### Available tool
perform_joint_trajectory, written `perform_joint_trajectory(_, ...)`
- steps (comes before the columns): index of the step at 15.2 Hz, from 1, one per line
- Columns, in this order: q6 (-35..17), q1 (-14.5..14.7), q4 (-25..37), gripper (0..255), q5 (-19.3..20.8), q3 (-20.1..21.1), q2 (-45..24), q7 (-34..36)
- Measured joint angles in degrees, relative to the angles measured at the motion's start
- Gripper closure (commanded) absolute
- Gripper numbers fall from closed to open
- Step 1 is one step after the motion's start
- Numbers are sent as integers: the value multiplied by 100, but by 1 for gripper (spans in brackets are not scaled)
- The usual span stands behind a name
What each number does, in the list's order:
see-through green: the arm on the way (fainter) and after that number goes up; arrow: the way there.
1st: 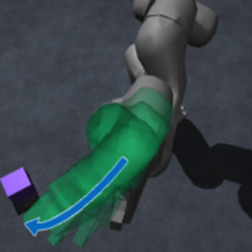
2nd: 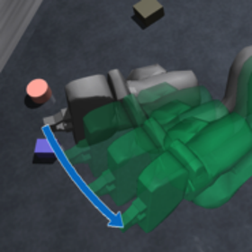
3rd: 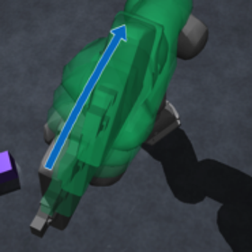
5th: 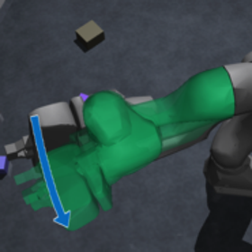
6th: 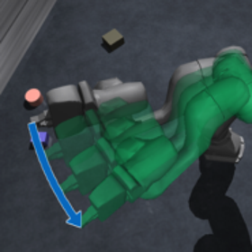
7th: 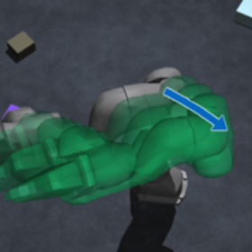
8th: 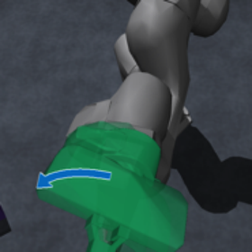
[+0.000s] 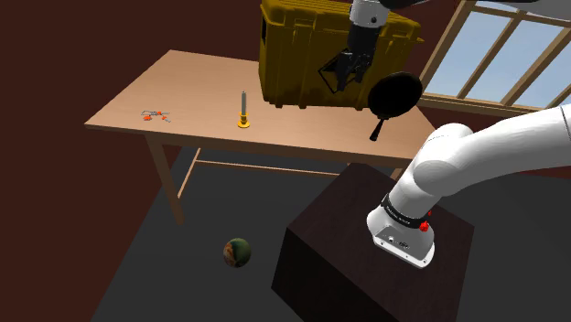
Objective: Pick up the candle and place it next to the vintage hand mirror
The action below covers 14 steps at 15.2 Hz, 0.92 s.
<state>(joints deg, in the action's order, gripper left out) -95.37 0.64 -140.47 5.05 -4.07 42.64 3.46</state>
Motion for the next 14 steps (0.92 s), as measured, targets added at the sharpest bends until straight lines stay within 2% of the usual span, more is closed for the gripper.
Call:
perform_joint_trajectory(3, -297, 30, -94, 0, -12, -1, -102, -2)
perform_joint_trajectory(10, -2129, 215, -432, 0, -92, 20, -986, 0)
perform_joint_trajectory(14, -3152, 319, -360, 0, -141, 22, -1698, -39)
